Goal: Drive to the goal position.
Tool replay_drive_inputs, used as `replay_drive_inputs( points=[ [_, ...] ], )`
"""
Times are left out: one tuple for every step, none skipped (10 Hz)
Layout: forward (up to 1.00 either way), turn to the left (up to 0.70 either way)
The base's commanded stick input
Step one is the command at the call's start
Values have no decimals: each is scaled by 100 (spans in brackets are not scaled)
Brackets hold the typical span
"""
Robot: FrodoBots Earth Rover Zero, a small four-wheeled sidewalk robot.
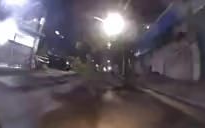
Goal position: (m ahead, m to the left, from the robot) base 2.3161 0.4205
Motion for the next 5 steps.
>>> replay_drive_inputs(
  points=[
    [70, 0],
    [70, 0],
    [70, 0],
    [70, -4],
    [70, -14]
  ],
)
